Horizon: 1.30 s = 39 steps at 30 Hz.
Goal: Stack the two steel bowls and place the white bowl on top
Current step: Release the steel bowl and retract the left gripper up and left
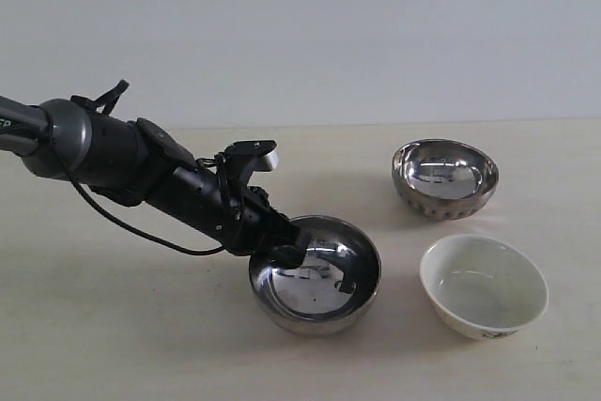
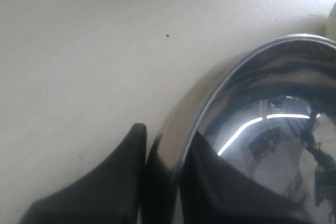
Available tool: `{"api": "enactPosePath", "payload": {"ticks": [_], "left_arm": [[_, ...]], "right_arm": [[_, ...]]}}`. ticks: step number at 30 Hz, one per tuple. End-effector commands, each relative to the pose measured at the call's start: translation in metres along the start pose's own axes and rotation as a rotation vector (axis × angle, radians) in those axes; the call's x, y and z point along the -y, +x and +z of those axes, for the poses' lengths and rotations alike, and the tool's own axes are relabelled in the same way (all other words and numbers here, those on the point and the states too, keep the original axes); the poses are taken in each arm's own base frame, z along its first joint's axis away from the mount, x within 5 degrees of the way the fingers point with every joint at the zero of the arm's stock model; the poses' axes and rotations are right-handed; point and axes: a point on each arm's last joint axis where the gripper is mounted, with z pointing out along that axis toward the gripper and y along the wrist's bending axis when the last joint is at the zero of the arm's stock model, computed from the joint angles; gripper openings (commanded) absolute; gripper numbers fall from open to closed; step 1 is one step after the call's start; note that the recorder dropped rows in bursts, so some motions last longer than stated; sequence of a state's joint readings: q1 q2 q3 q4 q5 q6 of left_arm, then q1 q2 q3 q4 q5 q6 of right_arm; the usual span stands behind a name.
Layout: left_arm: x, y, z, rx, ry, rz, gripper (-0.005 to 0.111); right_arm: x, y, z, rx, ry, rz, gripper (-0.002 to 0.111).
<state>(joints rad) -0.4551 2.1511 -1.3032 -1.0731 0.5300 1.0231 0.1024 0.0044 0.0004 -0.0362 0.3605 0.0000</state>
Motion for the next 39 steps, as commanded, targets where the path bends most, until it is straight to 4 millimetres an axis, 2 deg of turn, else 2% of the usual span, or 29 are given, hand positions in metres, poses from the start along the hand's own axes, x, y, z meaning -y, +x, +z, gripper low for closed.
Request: {"api": "enactPosePath", "payload": {"ticks": [1,6,8,10,13,15,20,29,30,32,33,37,39], "left_arm": [[0.002,-0.003,-0.003,0.016,-0.003,0.009,0.004],[0.002,-0.003,-0.003,0.023,-0.006,0.002,0.004],[0.002,-0.004,-0.003,0.025,-0.01,0.0,0.008],[0.002,-0.004,-0.003,0.025,-0.01,0.0,0.023],[0.002,-0.004,-0.003,0.025,-0.01,0.0,0.052],[0.002,-0.004,-0.003,0.025,-0.01,0.0,0.059],[0.005,-0.014,-0.009,0.059,-0.01,0.024,0.058],[0.018,-0.047,-0.063,0.218,-0.066,0.089,0.058],[0.025,-0.052,-0.076,0.248,-0.069,0.111,0.051],[0.032,-0.058,-0.093,0.282,-0.077,0.145,0.023],[0.04,-0.063,-0.109,0.317,-0.08,0.168,0.004],[0.056,-0.069,-0.138,0.376,-0.066,0.206,0.005],[0.067,-0.069,-0.158,0.413,-0.06,0.225,0.004]], "right_arm": [[0.0,-0.001,0.0,0.008,0.003,-0.006,0.0],[0.0,-0.001,0.0,0.008,0.003,-0.006,0.0],[0.0,-0.001,0.0,0.008,0.003,-0.006,0.0],[0.0,-0.001,0.0,0.008,0.003,-0.006,0.0],[0.0,-0.001,0.0,0.008,0.003,-0.006,0.0],[0.0,-0.001,0.0,0.008,0.003,-0.006,0.0],[0.0,-0.001,0.0,0.008,0.003,-0.006,0.0],[0.0,-0.001,0.0,0.008,0.003,-0.006,0.0],[0.0,-0.001,0.0,0.008,0.003,-0.006,0.0],[0.0,-0.001,0.0,0.008,0.003,-0.006,0.0],[0.0,-0.001,0.0,0.008,0.003,-0.006,0.0],[0.0,-0.001,0.0,0.008,0.003,-0.006,0.0],[0.0,-0.001,0.0,0.008,0.003,-0.006,0.0]]}}
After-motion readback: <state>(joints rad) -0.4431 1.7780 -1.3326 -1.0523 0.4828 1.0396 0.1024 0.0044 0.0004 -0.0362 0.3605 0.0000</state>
